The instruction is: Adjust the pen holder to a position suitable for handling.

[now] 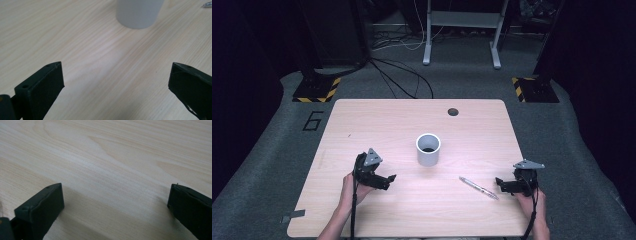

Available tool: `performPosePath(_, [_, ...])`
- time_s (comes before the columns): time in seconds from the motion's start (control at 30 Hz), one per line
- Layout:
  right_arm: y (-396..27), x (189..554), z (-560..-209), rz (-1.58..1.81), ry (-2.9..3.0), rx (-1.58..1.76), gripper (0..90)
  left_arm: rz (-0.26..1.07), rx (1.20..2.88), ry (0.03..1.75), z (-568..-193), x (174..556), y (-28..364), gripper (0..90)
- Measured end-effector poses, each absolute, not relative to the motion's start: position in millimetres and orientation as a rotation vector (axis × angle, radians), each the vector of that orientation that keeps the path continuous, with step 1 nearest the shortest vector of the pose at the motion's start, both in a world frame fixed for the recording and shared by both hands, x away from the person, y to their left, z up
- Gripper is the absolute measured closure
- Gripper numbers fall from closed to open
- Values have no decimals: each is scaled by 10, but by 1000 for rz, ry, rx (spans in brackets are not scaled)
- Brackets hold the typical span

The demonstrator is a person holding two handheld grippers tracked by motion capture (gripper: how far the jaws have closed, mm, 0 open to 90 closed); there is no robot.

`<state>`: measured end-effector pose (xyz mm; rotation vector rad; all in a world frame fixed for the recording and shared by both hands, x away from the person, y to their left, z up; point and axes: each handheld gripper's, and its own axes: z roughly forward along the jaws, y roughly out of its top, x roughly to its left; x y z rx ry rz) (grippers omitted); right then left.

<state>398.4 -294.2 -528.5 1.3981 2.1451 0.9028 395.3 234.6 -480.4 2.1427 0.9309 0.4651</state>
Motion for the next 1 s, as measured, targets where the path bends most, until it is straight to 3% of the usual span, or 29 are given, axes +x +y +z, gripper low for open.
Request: performPosePath(1.0, [-2904,3976,-5253,879,2168,1356,30,463,2173,1091,-5273,3832,2690,0])
